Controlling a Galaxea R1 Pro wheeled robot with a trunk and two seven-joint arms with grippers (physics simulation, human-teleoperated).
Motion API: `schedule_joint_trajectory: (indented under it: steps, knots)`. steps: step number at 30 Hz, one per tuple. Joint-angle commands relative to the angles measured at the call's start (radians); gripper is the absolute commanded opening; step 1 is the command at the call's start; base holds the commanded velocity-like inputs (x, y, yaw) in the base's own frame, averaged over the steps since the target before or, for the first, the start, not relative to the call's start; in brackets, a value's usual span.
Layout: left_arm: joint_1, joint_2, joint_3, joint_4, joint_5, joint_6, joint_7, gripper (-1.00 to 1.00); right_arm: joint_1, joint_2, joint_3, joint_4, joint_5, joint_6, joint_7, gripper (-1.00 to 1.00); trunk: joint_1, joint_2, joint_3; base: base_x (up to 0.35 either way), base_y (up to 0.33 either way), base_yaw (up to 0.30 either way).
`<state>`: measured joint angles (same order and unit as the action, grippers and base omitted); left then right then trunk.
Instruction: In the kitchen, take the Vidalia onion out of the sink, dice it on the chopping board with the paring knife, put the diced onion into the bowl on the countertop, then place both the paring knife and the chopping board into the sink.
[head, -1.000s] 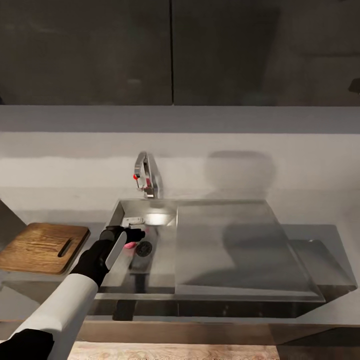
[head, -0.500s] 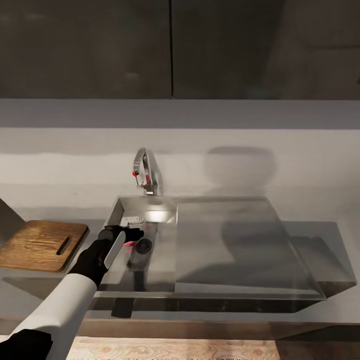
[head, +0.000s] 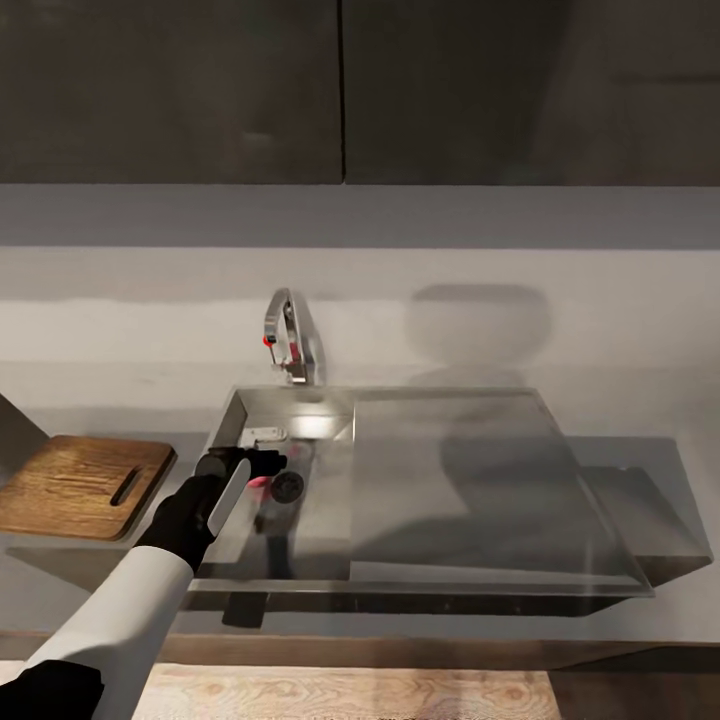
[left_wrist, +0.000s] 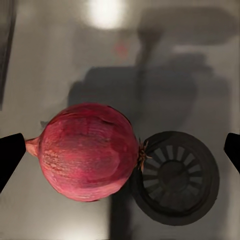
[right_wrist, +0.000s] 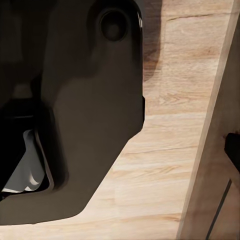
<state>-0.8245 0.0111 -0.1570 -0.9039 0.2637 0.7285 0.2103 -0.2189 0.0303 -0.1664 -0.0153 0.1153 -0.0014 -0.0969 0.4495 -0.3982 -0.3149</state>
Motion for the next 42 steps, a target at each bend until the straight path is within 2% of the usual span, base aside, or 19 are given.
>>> schedule_joint_trajectory:
  steps: [1,11,20,42]
  knots:
    - [-0.001,0.001,-0.004,-0.002,0.007,0.003,0.009,1.0,0.0,0.0,-0.008,0.0,0.01,0.0,-0.003,1.0,0.0,-0.002,-0.003,0.0,0.0,0.0]
    - [-0.001,0.003,-0.004,-0.006,-0.014,0.005,0.009,1.0,-0.001,0.0,-0.008,0.0,0.01,0.0,-0.003,1.0,0.0,-0.002,-0.019,0.0,0.0,0.0]
    - [-0.001,0.027,-0.004,-0.007,-0.015,0.006,0.009,1.0,0.0,0.0,-0.008,0.0,0.01,0.0,-0.003,1.0,0.0,-0.002,-0.034,0.0,0.0,0.0]
    - [-0.001,0.029,-0.004,-0.007,-0.015,0.006,0.009,1.0,0.0,0.0,-0.008,0.0,0.01,0.0,-0.003,1.0,0.0,-0.002,-0.069,0.0,0.0,0.0]
